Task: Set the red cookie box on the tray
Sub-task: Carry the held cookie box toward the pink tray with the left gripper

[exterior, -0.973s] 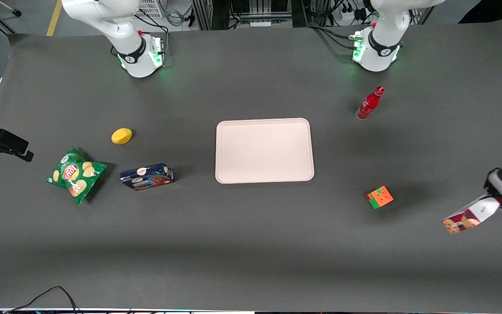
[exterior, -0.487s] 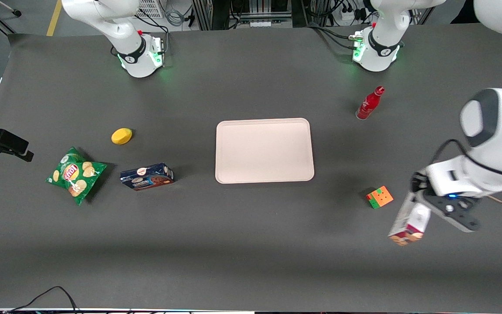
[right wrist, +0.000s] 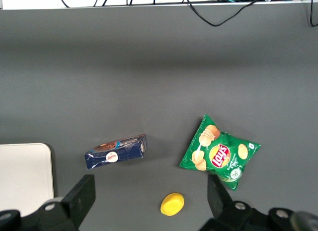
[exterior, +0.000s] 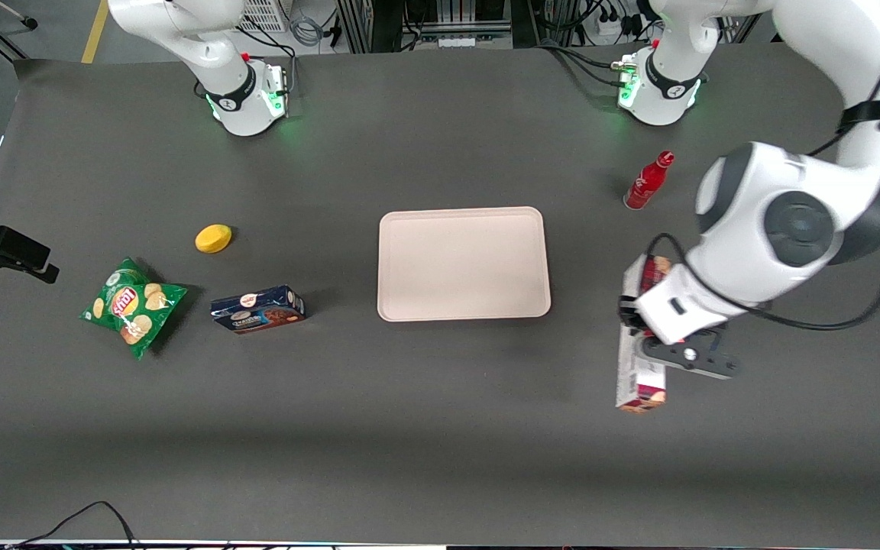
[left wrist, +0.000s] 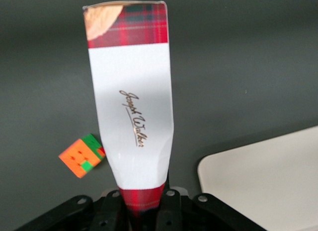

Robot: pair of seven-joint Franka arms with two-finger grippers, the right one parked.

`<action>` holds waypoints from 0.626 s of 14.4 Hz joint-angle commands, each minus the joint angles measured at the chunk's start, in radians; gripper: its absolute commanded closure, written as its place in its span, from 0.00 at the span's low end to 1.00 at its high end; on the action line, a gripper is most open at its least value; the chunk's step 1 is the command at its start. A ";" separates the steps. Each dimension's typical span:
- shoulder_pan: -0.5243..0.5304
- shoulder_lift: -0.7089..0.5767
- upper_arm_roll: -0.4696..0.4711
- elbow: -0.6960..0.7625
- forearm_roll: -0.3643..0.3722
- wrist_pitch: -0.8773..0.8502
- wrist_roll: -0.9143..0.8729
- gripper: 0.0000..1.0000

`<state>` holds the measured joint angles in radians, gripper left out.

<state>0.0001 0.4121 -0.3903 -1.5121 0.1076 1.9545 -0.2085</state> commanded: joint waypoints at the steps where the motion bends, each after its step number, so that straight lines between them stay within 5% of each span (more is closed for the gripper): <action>1: -0.021 0.062 -0.105 -0.017 0.159 0.036 -0.381 0.87; 4: -0.048 0.117 -0.169 -0.053 0.263 0.070 -0.555 0.86; 9: -0.072 0.189 -0.197 -0.118 0.286 0.131 -0.565 0.86</action>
<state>-0.0576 0.5849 -0.5771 -1.5841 0.3528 2.0363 -0.7472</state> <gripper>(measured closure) 0.780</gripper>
